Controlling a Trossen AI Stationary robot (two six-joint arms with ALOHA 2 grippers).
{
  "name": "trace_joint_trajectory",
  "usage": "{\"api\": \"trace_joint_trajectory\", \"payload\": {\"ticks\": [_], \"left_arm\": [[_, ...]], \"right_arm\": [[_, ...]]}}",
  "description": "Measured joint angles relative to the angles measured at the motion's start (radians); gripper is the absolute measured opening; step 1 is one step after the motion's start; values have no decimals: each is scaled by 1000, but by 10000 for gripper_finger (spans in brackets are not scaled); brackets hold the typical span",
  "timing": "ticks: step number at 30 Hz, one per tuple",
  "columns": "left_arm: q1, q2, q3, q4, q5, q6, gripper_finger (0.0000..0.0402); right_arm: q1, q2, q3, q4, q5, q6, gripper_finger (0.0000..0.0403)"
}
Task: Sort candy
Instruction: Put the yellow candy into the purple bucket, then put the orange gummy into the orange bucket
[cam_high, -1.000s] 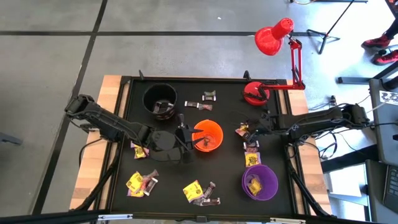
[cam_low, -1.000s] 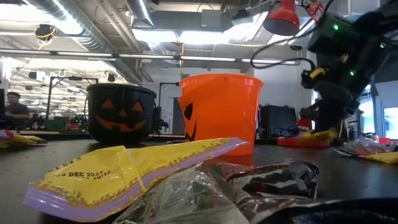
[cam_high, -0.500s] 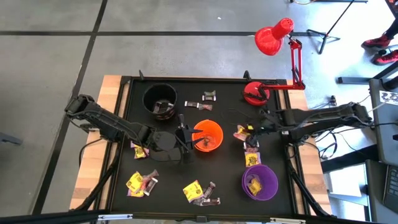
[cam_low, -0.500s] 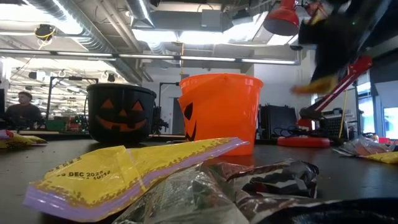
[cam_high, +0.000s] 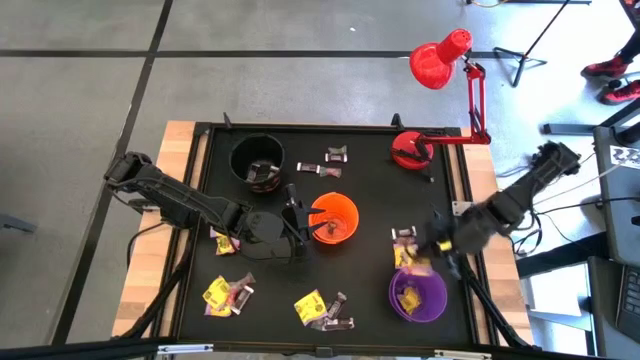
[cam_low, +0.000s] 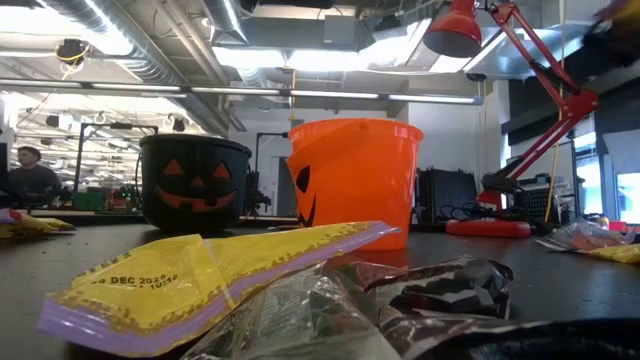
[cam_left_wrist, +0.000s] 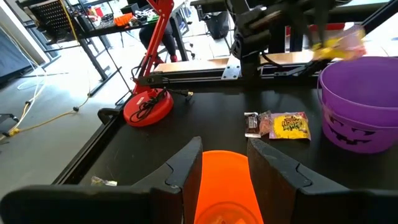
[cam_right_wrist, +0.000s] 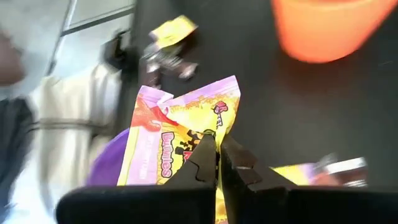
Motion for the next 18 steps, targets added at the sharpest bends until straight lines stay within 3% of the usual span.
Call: {"api": "trace_joint_trajectory", "payload": {"ticks": [8,18], "left_arm": [[0,0,0,0,0,-2,119],[0,0,0,0,0,-3,119]], "right_arm": [[171,68,0,-10,7,132,20],[181,120,0,-20,66,97,123]]}}
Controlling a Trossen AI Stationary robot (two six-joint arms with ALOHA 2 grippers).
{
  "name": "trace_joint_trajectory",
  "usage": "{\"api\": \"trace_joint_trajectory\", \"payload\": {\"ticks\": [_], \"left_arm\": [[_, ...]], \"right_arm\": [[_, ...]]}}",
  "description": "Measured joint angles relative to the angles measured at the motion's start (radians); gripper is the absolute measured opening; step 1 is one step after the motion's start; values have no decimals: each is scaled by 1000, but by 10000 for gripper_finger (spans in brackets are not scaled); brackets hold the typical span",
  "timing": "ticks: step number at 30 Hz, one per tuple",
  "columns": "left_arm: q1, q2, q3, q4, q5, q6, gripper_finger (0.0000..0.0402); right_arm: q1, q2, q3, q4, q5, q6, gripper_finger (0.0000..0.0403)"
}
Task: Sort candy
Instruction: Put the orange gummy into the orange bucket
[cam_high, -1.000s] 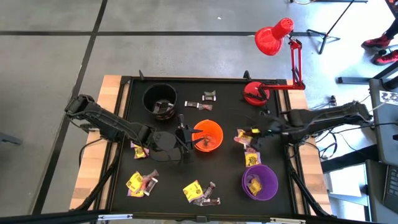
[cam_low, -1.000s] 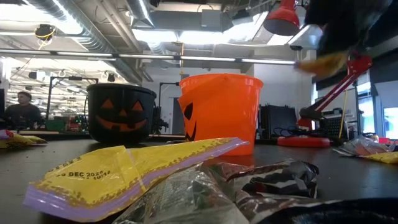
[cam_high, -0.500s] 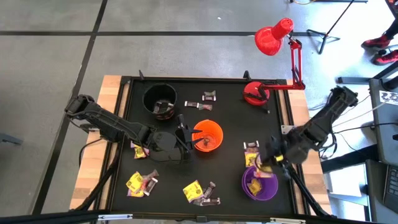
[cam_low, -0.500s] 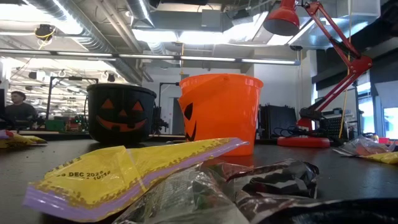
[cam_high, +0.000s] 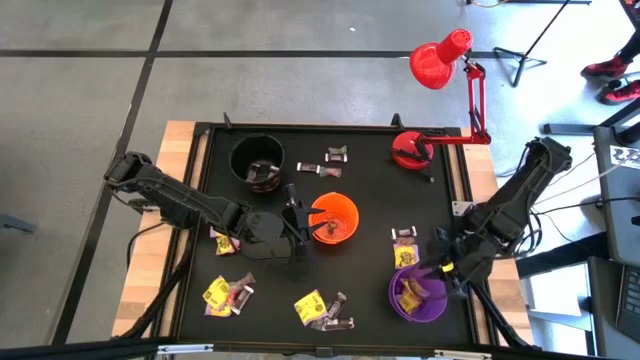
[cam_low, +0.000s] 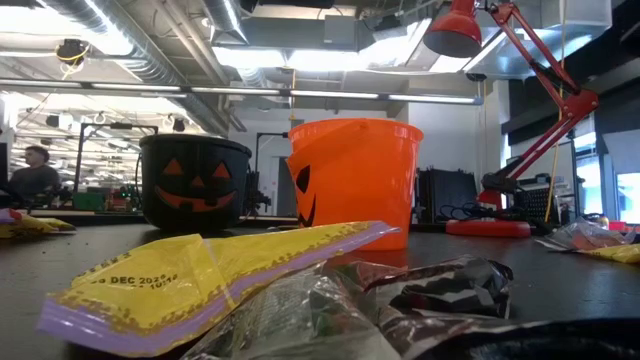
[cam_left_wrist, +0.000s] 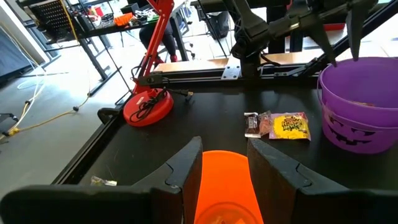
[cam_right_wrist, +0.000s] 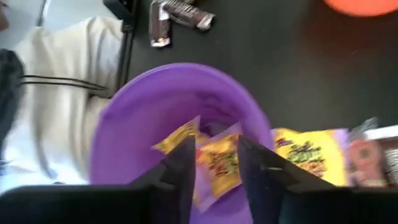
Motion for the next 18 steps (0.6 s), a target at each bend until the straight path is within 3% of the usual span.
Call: {"api": "trace_joint_trajectory", "payload": {"ticks": [8,13,18], "left_arm": [[0,0,0,0,0,0,119],[0,0,0,0,0,0,119],[0,0,0,0,0,1,119]], "right_arm": [[-27,0,0,-151,254,-16,145],[-154,0,-1,-273,200,13,134],[-278,-1,-52,-249,106,-76,128]]}}
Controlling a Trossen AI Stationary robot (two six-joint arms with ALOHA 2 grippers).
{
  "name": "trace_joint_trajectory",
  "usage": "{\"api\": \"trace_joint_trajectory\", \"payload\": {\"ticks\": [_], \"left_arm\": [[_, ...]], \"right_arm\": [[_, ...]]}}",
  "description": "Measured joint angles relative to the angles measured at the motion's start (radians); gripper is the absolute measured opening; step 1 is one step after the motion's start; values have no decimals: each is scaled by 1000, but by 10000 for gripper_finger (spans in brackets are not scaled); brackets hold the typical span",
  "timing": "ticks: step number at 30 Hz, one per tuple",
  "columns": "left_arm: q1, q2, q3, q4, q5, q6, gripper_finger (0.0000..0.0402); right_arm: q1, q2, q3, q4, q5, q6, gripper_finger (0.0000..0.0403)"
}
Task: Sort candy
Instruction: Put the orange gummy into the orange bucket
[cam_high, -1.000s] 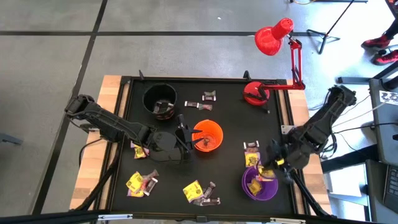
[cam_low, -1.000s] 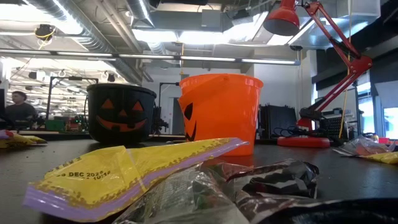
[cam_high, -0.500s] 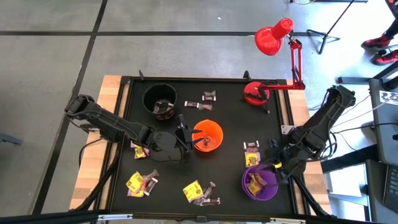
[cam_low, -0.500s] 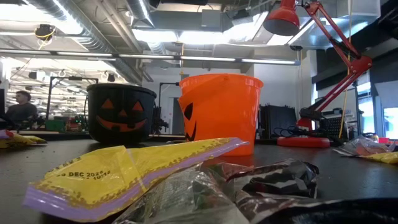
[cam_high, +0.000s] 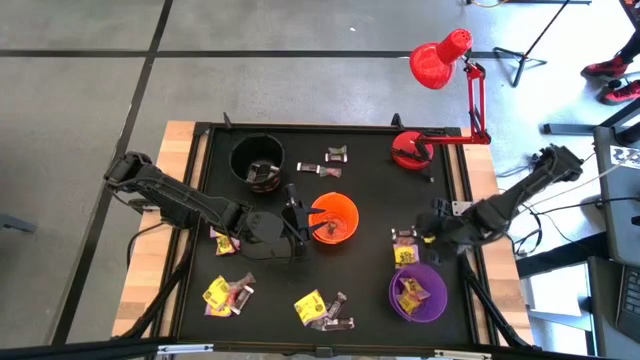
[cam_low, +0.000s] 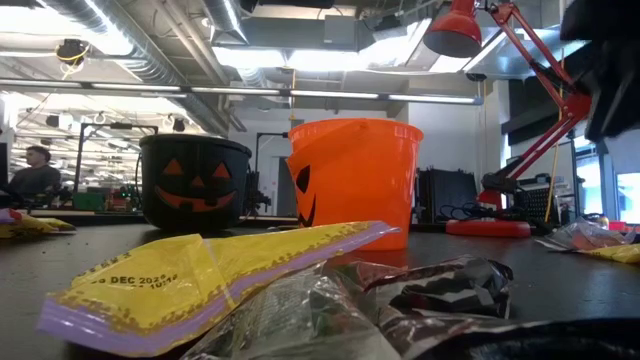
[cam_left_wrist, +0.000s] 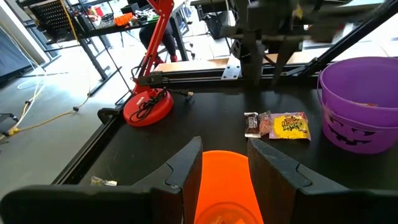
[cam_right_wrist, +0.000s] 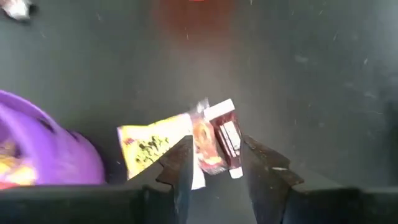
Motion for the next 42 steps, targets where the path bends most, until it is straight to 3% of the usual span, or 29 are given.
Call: {"api": "trace_joint_trajectory", "payload": {"ticks": [11,29,33,38,42], "left_arm": [[0,0,0,-19,0,1,119],[0,0,0,-21,0,-4,119],[0,0,0,-22,0,-5,119],[0,0,0,-22,0,-5,119],[0,0,0,-22,0,-6,119]], "right_arm": [[-202,0,-208,293,-240,-190,127],[-352,-2,-401,517,-303,-254,125],[-351,-4,-402,520,-289,-267,92],[-351,-4,-404,533,-270,-274,13],[-351,-4,-404,532,-244,-267,15]]}}
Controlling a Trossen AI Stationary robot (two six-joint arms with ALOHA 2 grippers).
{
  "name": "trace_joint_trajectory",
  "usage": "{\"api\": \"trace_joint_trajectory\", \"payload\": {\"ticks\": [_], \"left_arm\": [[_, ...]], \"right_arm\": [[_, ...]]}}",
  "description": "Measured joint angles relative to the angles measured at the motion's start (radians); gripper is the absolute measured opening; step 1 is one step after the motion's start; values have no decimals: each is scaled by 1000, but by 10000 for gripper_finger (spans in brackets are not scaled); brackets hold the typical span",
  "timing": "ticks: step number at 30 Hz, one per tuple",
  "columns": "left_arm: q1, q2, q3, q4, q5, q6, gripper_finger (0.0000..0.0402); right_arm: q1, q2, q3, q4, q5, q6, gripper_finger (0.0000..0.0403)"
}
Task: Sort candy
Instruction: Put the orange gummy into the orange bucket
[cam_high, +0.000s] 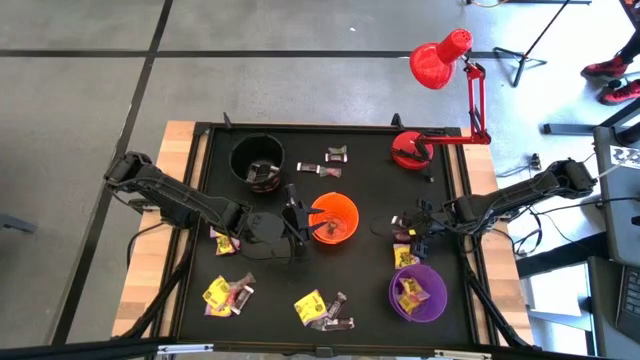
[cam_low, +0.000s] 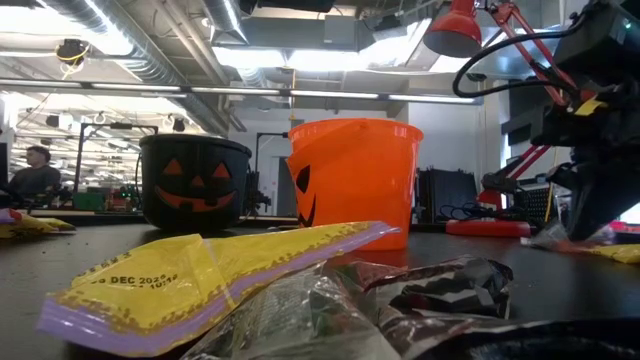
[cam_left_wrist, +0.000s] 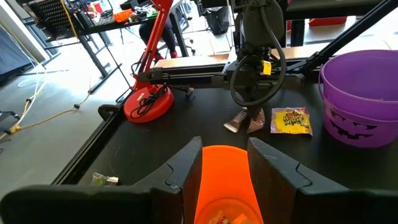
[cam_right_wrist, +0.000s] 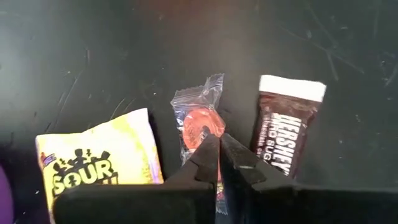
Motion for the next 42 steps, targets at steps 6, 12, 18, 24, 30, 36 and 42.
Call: {"api": "trace_joint_trajectory", "payload": {"ticks": [6,12,18,24,30,36,42], "left_arm": [[0,0,0,0,0,-4,119],[5,27,0,3,-3,-22,119],[15,70,0,-9,-19,-27,119],[10,71,0,-9,-28,-21,119],[-23,44,0,-8,-81,17,119],[-67,25,0,14,-138,18,119],[-125,-12,0,31,-249,60,119]], "right_arm": [[0,0,41,-9,28,-4,4],[0,0,146,-10,57,-57,1],[1,0,261,-8,120,-131,1],[0,1,338,104,175,-225,1],[-5,50,365,304,173,-327,0],[-64,159,413,419,70,-365,0],[-143,297,482,412,52,-412,0]]}}
